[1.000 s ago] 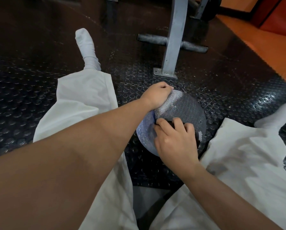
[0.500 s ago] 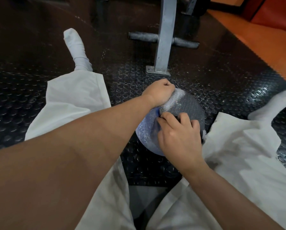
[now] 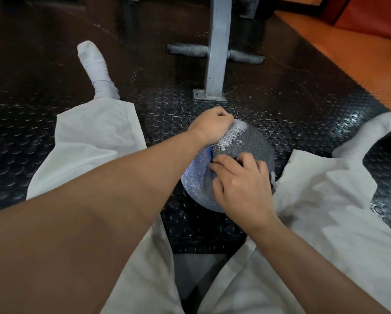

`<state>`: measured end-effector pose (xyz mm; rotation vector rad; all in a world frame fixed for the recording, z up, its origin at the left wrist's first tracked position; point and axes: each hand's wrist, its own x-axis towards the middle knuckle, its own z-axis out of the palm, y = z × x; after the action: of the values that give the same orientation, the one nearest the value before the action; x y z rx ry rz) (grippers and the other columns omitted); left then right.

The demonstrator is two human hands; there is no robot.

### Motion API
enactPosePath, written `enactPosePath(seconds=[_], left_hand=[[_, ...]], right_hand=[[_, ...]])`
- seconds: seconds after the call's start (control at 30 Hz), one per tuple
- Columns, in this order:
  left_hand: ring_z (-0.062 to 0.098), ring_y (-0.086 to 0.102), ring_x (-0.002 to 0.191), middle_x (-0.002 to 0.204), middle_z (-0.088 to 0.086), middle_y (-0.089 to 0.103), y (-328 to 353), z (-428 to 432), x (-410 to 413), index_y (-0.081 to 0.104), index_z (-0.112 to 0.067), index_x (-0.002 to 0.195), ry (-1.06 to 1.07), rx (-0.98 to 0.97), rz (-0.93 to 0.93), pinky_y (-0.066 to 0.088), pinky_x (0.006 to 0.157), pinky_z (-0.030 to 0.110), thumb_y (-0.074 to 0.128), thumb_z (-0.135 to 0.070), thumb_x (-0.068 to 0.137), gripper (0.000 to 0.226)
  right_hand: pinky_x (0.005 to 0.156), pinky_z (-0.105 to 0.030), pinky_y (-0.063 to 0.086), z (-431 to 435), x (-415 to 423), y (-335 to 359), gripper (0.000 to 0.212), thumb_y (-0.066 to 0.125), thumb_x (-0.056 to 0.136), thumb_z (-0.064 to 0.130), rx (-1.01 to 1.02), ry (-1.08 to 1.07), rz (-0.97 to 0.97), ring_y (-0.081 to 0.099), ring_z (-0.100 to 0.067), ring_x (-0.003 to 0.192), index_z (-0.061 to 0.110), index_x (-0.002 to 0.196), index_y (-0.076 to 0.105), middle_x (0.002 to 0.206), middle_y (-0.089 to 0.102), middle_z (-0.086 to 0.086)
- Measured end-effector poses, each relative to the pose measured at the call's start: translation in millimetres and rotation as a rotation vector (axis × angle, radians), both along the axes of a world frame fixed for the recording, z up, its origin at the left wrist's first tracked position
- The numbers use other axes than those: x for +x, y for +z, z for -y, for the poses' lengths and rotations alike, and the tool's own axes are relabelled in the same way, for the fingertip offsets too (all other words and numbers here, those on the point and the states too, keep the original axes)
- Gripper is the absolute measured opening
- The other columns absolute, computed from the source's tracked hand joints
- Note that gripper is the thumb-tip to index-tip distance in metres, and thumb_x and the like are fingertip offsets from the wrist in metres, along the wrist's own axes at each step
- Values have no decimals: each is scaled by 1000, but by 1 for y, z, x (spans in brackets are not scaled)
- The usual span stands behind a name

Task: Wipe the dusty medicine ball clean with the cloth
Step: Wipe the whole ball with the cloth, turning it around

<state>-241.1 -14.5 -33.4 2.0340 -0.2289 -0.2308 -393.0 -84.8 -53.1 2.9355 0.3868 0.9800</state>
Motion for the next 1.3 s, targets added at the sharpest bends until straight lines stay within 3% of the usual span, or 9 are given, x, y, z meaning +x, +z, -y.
enactPosePath(seconds=[0.1, 0.33, 0.53, 0.63, 0.9, 1.0, 1.1, 1.2, 1.3], left_hand=[[20, 61, 94, 109, 2, 69, 2, -1, 1, 66, -13, 97, -3, 17, 8, 46, 89, 37, 51, -31, 95, 23], [16, 56, 78, 114, 4, 70, -2, -7, 1, 58, -22, 75, 25, -79, 9, 48, 80, 38, 55, -29, 93, 20], [19, 56, 78, 79, -6, 64, 0, -1, -1, 56, -23, 74, 18, -14, 31, 45, 79, 33, 54, -31, 93, 21], [19, 60, 81, 85, -3, 68, 0, -3, -1, 58, -23, 74, 30, -33, 27, 47, 83, 35, 56, -30, 92, 20], [13, 42, 58, 62, -10, 51, -2, -7, -4, 53, -24, 72, 34, -45, 10, 37, 66, 32, 54, -35, 93, 23], [16, 51, 66, 78, -6, 64, 0, -5, -4, 54, -24, 72, 37, -36, 33, 44, 72, 35, 53, -33, 92, 22], [18, 63, 94, 106, -5, 70, 1, -5, -7, 60, -19, 79, 30, -40, 17, 48, 90, 41, 51, -30, 91, 18], [20, 64, 103, 108, -4, 71, 2, -8, -6, 60, -20, 80, 42, -44, 23, 47, 95, 42, 52, -30, 91, 17], [21, 64, 96, 112, 3, 71, 1, -12, -5, 58, -21, 78, 44, -60, 17, 47, 92, 40, 53, -28, 93, 17]], right_hand=[[64, -34, 33, -13, 16, 6, 30, 47, 80, 22, -15, -68, 9, 42, -19, 85, 19, 93, 74, 104, 68, 12], [68, -36, 33, -5, -1, -1, 36, 42, 86, 21, -56, 39, 4, 42, -22, 91, 17, 106, 71, 111, 67, 9], [67, -35, 28, -8, 18, 11, 23, 51, 81, 16, 28, -14, -39, 37, -19, 85, 17, 86, 73, 98, 69, 11], [67, -36, 28, -12, 21, 10, 25, 50, 81, 16, 28, -18, -32, 38, -19, 85, 17, 89, 73, 100, 69, 11], [68, -33, 32, 19, -2, -3, 27, 48, 83, 19, 89, 231, 17, 43, -19, 86, 16, 90, 74, 102, 70, 10], [68, -33, 39, 35, 21, 6, 30, 47, 81, 18, 239, 178, 29, 50, -24, 83, 16, 88, 76, 100, 72, 8], [74, -33, 40, 44, 41, 16, 32, 45, 83, 16, 461, 66, 27, 57, -32, 78, 14, 88, 76, 97, 73, 4], [70, -36, 43, 32, 35, 9, 31, 46, 81, 16, 426, 80, 52, 54, -29, 79, 14, 90, 76, 98, 73, 4], [69, -34, 38, 18, 14, -4, 27, 52, 78, 16, 247, 223, 77, 45, -21, 86, 16, 90, 76, 100, 72, 8]])
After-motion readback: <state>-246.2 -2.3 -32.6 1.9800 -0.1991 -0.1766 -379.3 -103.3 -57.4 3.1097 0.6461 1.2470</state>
